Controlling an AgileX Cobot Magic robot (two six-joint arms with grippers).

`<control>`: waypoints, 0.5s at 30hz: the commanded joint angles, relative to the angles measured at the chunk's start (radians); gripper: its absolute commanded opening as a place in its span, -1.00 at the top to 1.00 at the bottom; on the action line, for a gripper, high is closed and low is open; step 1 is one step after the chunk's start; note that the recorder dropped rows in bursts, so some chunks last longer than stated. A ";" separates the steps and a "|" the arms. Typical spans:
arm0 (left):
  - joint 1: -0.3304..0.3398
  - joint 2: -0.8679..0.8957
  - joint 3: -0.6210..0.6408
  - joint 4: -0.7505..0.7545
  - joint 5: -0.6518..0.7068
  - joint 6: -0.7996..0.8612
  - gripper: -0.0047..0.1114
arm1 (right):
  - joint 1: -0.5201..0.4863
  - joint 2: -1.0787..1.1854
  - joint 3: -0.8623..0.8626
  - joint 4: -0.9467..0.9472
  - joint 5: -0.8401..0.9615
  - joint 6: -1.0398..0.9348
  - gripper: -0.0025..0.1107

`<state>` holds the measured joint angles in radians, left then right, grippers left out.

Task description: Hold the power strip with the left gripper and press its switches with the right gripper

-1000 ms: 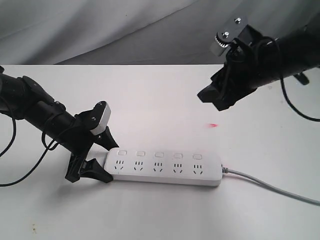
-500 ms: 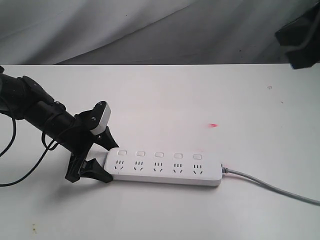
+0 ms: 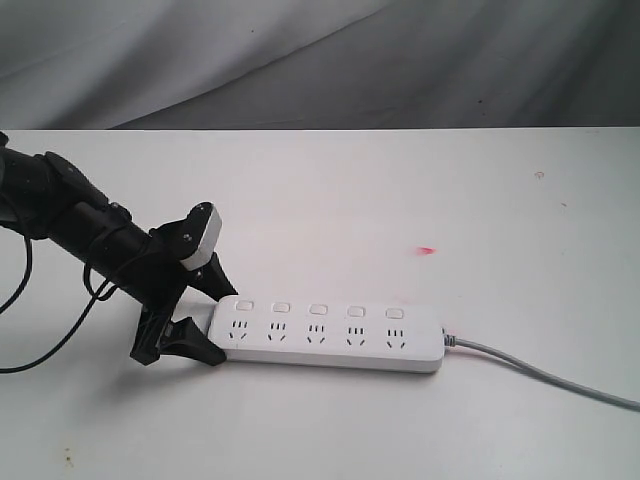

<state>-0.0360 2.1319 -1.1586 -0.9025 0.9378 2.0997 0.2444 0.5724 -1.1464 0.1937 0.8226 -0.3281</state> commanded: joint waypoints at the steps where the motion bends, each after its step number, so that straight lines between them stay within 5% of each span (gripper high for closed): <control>1: -0.003 0.004 -0.003 -0.004 0.012 -0.007 0.12 | -0.004 -0.117 -0.002 -0.022 0.009 0.015 0.96; 15: -0.003 0.004 -0.003 -0.004 0.012 -0.007 0.12 | -0.004 -0.305 -0.002 -0.029 0.009 0.015 0.96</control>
<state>-0.0360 2.1319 -1.1586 -0.9025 0.9378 2.0997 0.2444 0.2839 -1.1479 0.1785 0.8301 -0.3150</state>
